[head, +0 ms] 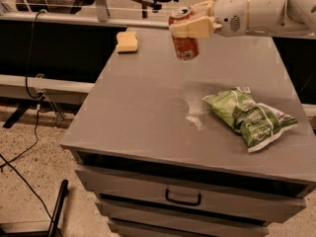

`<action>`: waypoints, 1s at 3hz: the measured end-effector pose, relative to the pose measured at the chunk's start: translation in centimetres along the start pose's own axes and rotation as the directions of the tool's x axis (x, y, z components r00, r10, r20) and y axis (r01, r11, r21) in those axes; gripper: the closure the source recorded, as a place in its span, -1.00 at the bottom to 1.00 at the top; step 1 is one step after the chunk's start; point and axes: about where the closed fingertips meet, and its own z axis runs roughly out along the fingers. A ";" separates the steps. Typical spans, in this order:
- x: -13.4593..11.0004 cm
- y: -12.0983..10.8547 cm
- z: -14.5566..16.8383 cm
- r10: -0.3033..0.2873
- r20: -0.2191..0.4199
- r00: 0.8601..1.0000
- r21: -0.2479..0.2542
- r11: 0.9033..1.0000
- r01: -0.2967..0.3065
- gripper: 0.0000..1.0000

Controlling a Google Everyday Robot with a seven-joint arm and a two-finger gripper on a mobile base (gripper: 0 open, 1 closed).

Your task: Place coke can upright

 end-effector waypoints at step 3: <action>1.6 1.5 2.2 0.045 0.126 0.991 0.078 0.995 -0.055 1.00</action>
Offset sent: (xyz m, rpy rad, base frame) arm -0.0021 0.0190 -0.0359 0.2375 -0.0558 -0.1354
